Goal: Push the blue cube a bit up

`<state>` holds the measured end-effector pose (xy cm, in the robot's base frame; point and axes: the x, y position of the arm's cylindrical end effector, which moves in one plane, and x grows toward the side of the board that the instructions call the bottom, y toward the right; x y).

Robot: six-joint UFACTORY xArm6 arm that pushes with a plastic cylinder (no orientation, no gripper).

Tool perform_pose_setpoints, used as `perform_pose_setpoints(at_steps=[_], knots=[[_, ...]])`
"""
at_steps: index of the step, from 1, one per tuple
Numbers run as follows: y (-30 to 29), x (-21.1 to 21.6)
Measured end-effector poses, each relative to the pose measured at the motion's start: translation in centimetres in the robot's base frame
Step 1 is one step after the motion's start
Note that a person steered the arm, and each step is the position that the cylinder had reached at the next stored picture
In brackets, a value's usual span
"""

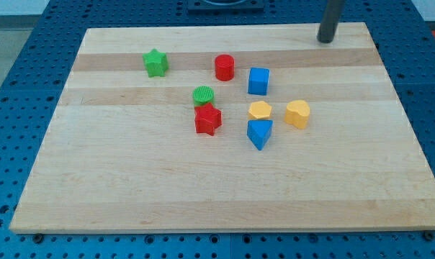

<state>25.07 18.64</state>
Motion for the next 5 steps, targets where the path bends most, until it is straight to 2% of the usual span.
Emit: perform_pose_setpoints(at_steps=[1,3,5], knots=[[-0.3,2.2],[-1.3,10.0],[-8.2,13.3]])
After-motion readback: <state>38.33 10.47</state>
